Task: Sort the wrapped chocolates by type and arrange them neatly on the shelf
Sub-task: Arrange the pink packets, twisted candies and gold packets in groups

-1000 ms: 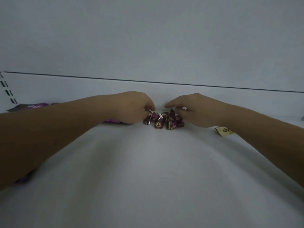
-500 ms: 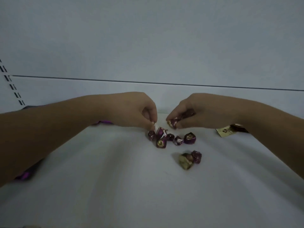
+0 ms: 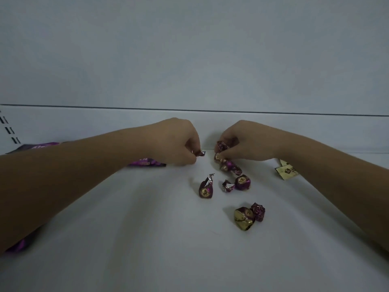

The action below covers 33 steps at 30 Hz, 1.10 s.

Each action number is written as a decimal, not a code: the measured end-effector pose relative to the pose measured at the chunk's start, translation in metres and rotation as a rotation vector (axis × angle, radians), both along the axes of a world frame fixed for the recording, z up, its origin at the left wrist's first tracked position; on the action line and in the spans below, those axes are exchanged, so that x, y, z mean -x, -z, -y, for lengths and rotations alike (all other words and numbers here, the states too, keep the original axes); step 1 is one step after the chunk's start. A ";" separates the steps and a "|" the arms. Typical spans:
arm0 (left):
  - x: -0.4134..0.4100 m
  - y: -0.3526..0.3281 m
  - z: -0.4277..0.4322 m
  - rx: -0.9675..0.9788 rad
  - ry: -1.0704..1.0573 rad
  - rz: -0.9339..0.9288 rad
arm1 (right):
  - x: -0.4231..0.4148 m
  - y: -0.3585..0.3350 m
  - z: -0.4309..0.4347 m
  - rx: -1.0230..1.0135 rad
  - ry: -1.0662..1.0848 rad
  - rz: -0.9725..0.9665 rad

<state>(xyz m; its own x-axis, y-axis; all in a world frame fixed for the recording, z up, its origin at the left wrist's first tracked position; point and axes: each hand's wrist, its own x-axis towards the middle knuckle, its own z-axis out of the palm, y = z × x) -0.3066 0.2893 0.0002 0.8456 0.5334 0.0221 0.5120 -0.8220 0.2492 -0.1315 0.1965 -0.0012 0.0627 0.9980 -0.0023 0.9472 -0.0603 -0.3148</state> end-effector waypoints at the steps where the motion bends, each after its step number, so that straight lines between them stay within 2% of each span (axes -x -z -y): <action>1: -0.002 0.000 -0.002 0.017 -0.022 0.037 | 0.000 0.001 0.000 -0.017 0.007 -0.018; 8: -0.011 0.004 -0.010 0.106 -0.121 0.165 | 0.002 0.024 -0.010 -0.239 0.105 -0.090; 20: -0.022 0.018 -0.019 0.077 -0.124 0.233 | 0.005 0.041 -0.012 -0.375 0.122 -0.186; 25: -0.020 0.018 -0.016 0.067 -0.125 0.216 | 0.005 0.030 -0.007 -0.297 0.133 -0.171; 27: -0.016 0.013 -0.011 0.096 -0.136 0.200 | 0.003 0.018 -0.001 -0.218 0.138 -0.083; 31: 0.000 0.001 0.008 0.079 -0.142 0.107 | 0.003 -0.011 0.018 -0.185 0.117 0.091; 33: 0.009 -0.002 0.020 0.060 -0.140 0.037 | 0.005 -0.019 0.026 -0.051 0.067 0.132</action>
